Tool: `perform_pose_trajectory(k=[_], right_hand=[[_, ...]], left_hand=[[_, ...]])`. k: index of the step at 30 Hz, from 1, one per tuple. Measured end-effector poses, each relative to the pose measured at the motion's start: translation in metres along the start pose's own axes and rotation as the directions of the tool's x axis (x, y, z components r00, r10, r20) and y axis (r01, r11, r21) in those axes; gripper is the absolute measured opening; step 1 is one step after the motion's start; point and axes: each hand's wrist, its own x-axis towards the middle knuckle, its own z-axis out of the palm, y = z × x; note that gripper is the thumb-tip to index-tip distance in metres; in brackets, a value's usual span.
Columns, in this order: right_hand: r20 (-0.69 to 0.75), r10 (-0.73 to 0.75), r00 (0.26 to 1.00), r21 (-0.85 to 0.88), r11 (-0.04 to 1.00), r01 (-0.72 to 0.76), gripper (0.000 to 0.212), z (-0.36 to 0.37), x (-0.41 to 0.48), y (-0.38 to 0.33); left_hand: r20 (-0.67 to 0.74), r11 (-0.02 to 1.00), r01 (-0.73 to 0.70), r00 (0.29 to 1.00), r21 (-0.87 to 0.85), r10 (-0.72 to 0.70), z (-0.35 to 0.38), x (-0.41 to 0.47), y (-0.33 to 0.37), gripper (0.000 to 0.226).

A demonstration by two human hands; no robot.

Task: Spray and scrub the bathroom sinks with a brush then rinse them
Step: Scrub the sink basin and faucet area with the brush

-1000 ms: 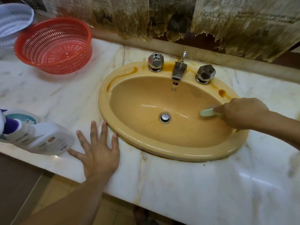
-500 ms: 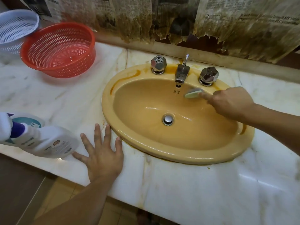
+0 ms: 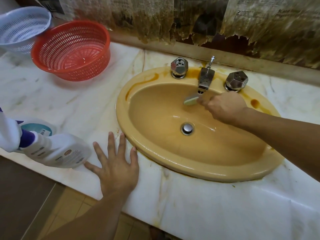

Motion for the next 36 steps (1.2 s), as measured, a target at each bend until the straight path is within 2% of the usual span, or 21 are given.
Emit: perform_pose_trajectory(k=[2,5,10,14,18,22,26,27,30,32,34,36], right_hand=[[0.012,-0.005,1.0,0.018,1.0,0.005,0.059,0.005,-0.005,-0.002],[-0.063,0.087,0.994,0.083,0.993,-0.081,0.062,0.01,-0.012,0.008],[0.012,0.039,0.999,0.009,0.999,-0.039,0.061,0.013,-0.023,0.008],[-0.089,0.132,0.987,0.096,0.988,-0.124,0.065,0.009,-0.021,0.024],[-0.015,0.028,0.999,-0.003,1.0,-0.028,0.054,0.01,-0.03,0.025],[-0.098,0.132,0.986,0.065,0.99,-0.126,0.052,0.008,-0.036,0.033],[0.046,0.046,0.998,0.084,0.995,-0.05,0.049,0.016,-0.045,0.029],[0.046,0.049,0.998,0.106,0.993,-0.054,0.049,0.018,-0.046,0.029],[-0.108,0.123,0.987,0.159,0.982,-0.105,0.05,0.024,-0.044,0.031],[-0.126,0.113,0.986,0.157,0.983,-0.093,0.05,0.028,-0.043,0.029],[-0.082,0.078,0.994,0.163,0.984,-0.064,0.05,0.033,-0.045,0.027],[-0.179,0.108,0.978,0.237,0.969,-0.064,0.05,0.035,-0.044,0.03]], left_hand=[[0.001,1.0,-0.002,1.0,0.002,0.002,0.0,0.0,0.0,0.069],[-0.003,1.0,0.0,1.0,0.002,0.0,0.0,0.0,0.0,0.07],[-0.003,1.0,-0.005,1.0,0.005,0.005,0.001,0.001,0.001,0.069],[-0.005,1.0,-0.001,1.0,0.01,0.001,0.002,0.001,0.001,0.069],[-0.006,1.0,0.004,1.0,0.017,-0.004,0.002,0.0,0.001,0.068],[-0.002,1.0,0.009,1.0,0.026,-0.009,0.001,0.0,0.0,0.065],[0.0,1.0,0.01,1.0,0.014,-0.01,0.0,0.0,0.002,0.065],[0.001,1.0,0.012,1.0,0.014,-0.012,0.0,0.0,0.002,0.065],[0.005,1.0,0.017,1.0,0.022,-0.017,-0.001,0.0,0.001,0.066],[0.008,1.0,0.012,1.0,0.025,-0.012,-0.002,-0.001,0.002,0.067],[0.01,1.0,0.012,1.0,0.021,-0.012,-0.002,0.0,0.003,0.067],[0.009,1.0,0.019,1.0,0.017,-0.019,-0.001,0.0,0.003,0.065]])
